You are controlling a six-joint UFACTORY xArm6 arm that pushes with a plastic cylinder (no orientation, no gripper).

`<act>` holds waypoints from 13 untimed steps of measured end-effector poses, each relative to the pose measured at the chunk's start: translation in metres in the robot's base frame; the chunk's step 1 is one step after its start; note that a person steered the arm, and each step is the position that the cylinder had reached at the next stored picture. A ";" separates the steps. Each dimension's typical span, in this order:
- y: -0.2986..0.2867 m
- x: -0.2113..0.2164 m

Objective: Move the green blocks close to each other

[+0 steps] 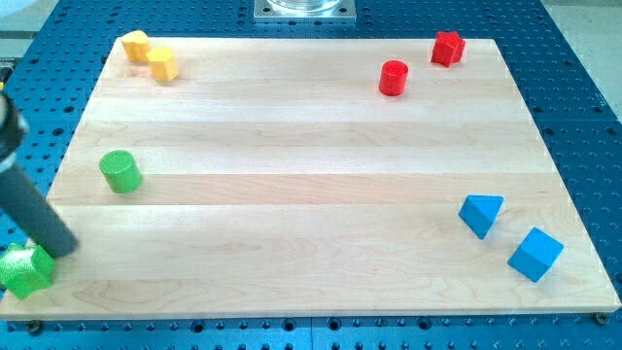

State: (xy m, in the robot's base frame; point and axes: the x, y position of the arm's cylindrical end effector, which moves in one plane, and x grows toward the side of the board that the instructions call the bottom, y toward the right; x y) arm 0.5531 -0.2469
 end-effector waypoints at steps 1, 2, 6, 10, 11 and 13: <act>0.057 0.043; 0.053 0.066; -0.040 0.063; 0.052 -0.009; 0.008 -0.033; -0.052 -0.060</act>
State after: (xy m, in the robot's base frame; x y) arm 0.4930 -0.2986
